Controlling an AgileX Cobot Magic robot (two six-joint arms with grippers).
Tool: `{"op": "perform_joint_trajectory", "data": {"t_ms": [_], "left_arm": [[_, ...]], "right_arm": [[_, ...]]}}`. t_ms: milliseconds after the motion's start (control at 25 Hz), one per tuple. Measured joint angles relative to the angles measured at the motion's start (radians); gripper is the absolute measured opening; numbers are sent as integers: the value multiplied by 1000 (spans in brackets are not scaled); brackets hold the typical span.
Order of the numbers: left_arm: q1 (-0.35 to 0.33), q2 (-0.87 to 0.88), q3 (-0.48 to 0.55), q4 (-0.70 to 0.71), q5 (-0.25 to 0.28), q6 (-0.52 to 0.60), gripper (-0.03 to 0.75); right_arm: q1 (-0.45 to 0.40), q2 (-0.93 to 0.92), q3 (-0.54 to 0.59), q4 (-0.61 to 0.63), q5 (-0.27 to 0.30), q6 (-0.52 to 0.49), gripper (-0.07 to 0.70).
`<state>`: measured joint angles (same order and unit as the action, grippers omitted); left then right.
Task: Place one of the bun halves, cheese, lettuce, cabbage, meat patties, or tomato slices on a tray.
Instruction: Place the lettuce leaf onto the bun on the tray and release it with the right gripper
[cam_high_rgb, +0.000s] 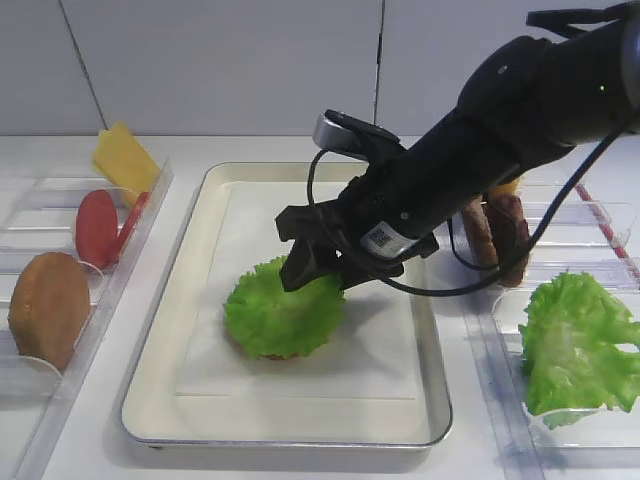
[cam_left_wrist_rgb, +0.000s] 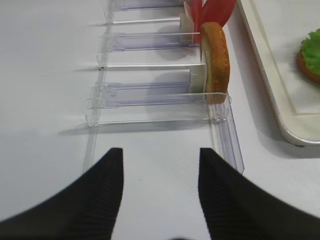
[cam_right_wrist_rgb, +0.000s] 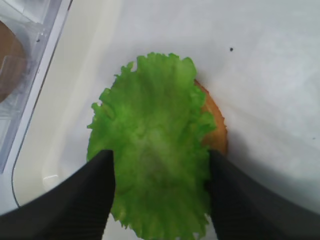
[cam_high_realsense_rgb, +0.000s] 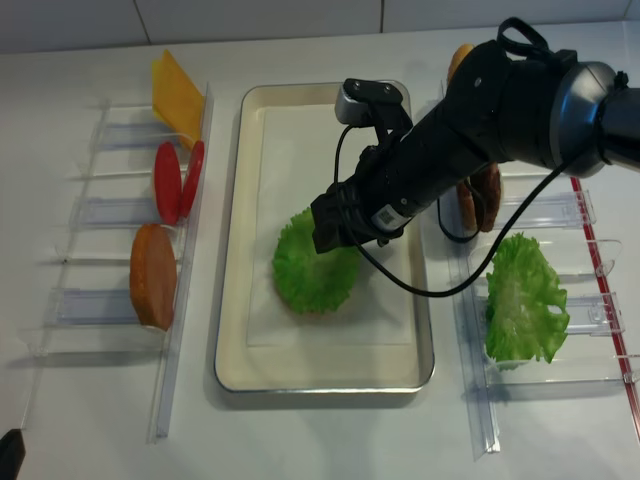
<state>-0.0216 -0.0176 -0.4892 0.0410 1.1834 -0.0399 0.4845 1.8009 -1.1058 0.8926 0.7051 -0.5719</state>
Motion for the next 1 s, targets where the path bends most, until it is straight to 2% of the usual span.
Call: {"op": "perform_joint_trajectory", "data": {"t_ms": [520, 1000], "left_arm": [[0, 0, 0, 0, 0, 0, 322], [0, 0, 0, 0, 0, 0, 322]], "right_arm": [[0, -4, -47, -171, 67, 102, 424], [0, -4, -50, -206, 80, 112, 424]]}}
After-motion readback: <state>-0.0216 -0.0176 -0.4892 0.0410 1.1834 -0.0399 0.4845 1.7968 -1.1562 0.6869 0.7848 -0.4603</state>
